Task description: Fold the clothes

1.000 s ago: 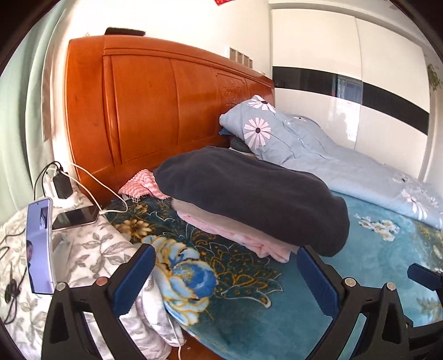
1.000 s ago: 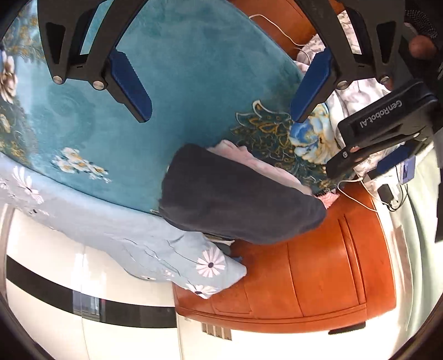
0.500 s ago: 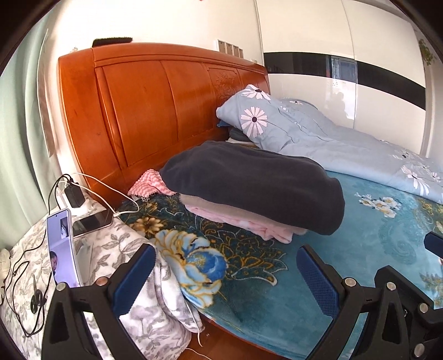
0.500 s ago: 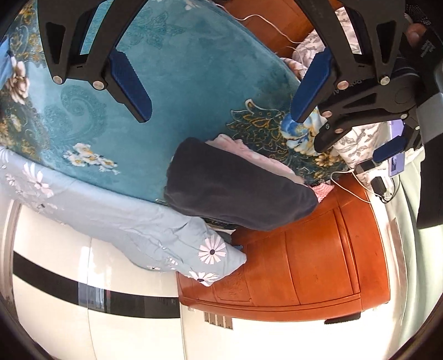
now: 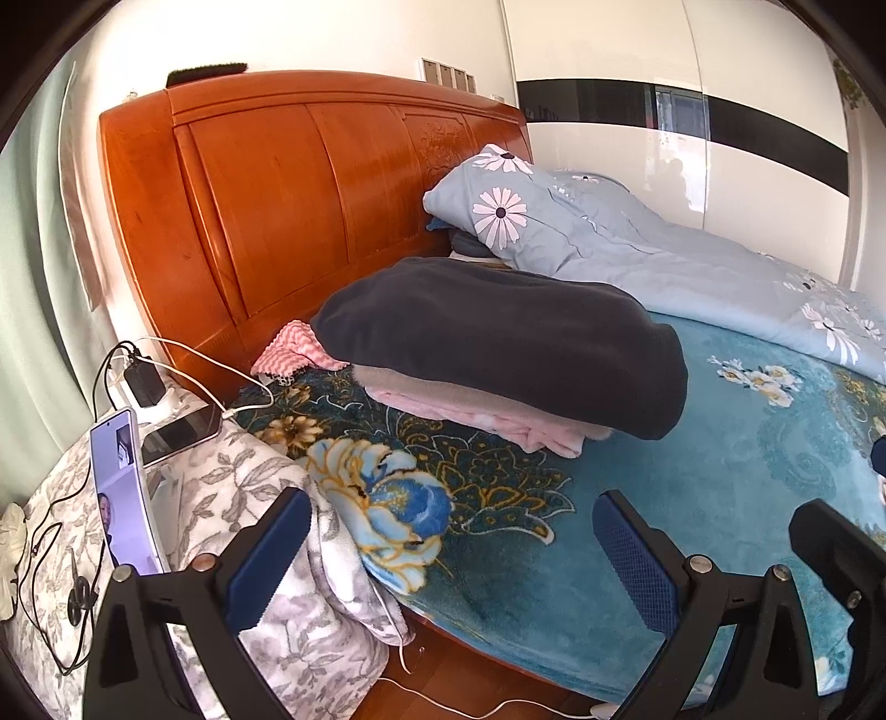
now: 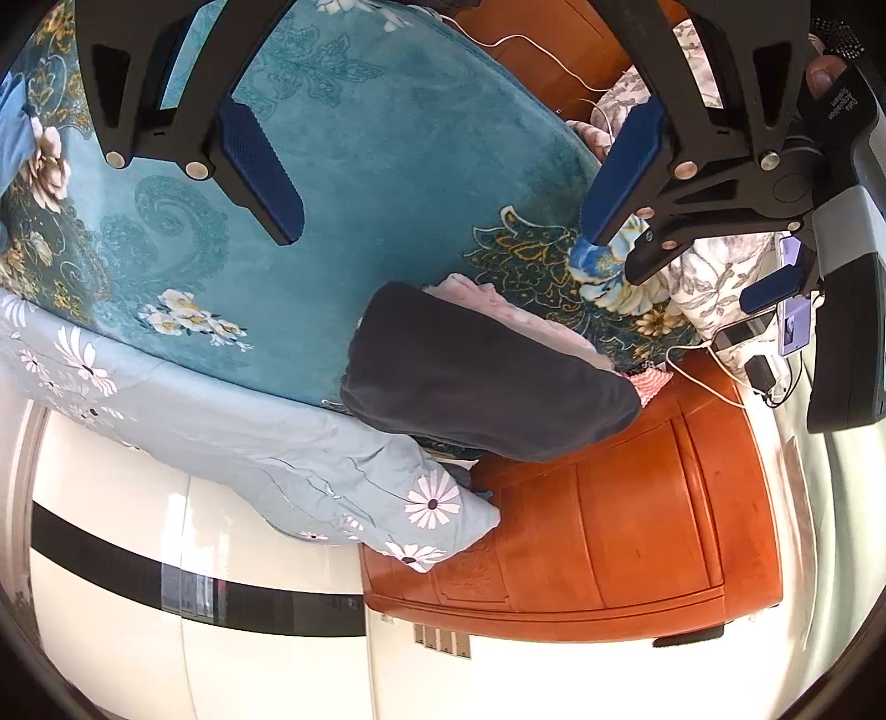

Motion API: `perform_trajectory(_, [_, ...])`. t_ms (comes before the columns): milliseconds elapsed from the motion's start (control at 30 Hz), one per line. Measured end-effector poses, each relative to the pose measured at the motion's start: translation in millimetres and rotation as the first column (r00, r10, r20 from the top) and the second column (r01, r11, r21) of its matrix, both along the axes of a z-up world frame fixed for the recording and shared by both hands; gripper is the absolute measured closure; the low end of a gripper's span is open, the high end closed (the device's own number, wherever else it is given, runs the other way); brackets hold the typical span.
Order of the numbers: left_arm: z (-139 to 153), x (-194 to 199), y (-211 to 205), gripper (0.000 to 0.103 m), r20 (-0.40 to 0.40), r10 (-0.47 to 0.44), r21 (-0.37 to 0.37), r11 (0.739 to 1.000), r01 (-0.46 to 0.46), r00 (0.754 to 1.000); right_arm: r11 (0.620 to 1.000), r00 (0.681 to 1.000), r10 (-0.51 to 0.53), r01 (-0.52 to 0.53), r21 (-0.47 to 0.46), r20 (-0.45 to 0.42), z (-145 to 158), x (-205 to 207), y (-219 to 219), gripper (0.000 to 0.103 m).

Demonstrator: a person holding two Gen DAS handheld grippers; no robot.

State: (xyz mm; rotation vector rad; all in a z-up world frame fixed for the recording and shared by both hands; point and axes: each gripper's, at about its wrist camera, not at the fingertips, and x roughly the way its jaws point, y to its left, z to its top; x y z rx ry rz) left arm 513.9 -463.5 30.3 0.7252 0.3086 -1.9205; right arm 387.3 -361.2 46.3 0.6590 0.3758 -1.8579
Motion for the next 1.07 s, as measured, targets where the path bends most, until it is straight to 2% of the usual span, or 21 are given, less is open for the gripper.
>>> perform_trajectory(400, [-2,-12,11,0.000,0.024,-0.046,0.000,0.999,0.046,0.999,1.000,1.000,0.001,-0.001,0.002,0.024,-2,-6,6,0.002])
perform_trajectory(1067, [-2,-20,21,0.000,0.042,-0.035,-0.026,0.999,0.036,0.999,1.000,0.999,-0.017,0.016,0.014,0.046,-8,-12,14,0.002])
